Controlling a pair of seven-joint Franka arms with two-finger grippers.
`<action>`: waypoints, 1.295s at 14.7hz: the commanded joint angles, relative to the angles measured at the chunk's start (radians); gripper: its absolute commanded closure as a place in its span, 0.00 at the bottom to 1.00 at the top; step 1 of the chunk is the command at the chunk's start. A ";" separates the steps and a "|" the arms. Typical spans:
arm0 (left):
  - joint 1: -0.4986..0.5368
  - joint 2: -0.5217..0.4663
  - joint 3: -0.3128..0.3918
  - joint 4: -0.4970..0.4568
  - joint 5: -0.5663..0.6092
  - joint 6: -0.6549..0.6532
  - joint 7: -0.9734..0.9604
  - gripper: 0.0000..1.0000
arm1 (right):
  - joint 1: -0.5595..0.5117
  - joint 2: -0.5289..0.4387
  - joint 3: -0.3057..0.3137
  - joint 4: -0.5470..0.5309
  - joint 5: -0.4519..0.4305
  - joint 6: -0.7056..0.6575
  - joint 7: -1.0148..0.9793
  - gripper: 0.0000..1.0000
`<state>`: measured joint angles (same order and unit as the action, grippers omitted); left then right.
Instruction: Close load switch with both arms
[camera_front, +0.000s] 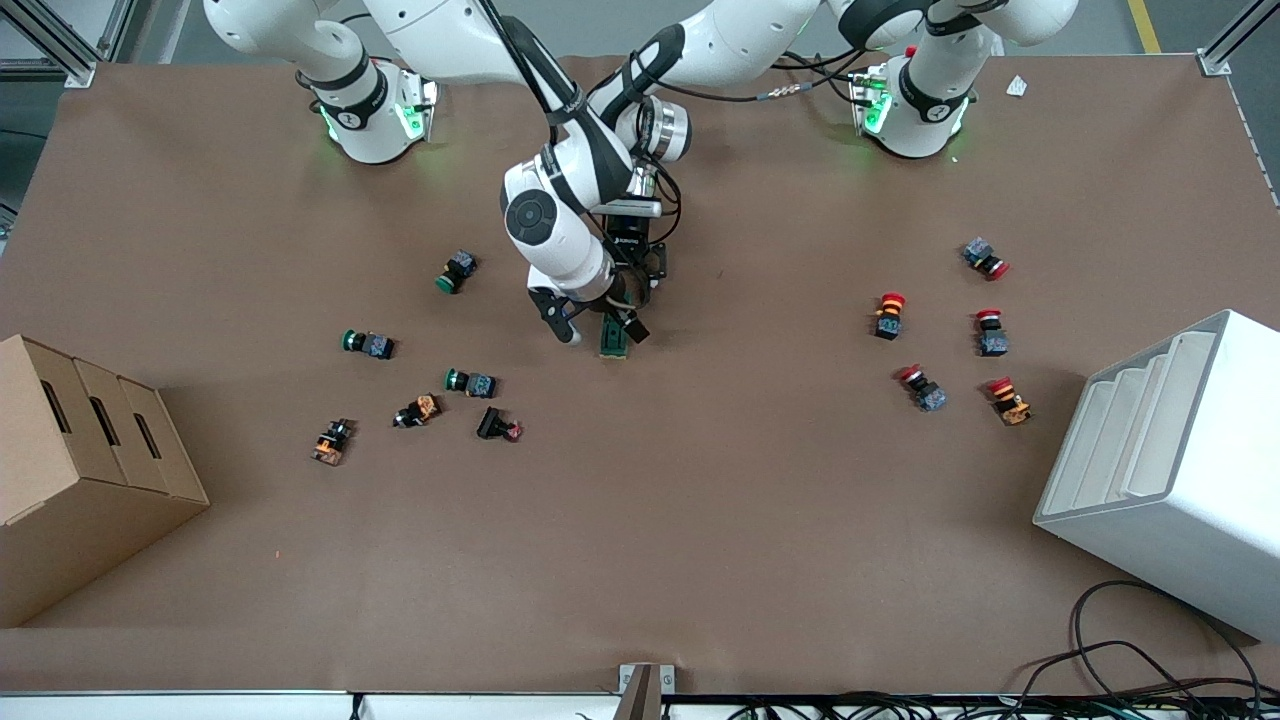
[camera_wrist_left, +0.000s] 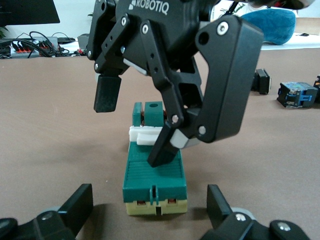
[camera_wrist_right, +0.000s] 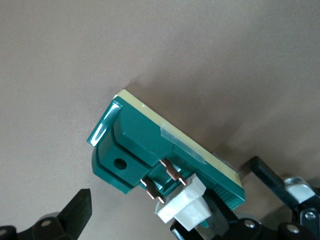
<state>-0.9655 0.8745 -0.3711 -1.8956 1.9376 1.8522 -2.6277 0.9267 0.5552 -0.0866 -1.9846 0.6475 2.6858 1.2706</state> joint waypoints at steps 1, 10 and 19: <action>-0.006 0.008 0.009 0.006 0.017 -0.010 -0.006 0.00 | -0.037 0.042 -0.007 0.110 0.026 -0.006 -0.013 0.00; -0.006 0.008 0.009 0.013 0.014 -0.010 -0.003 0.00 | -0.101 0.066 -0.013 0.222 -0.023 -0.162 -0.022 0.00; 0.001 0.014 0.011 0.013 0.008 -0.010 0.003 0.00 | -0.137 0.133 -0.013 0.286 -0.089 -0.161 -0.037 0.00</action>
<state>-0.9652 0.8747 -0.3627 -1.8926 1.9376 1.8518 -2.6277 0.8194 0.6533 -0.1047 -1.7354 0.5856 2.5220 1.2516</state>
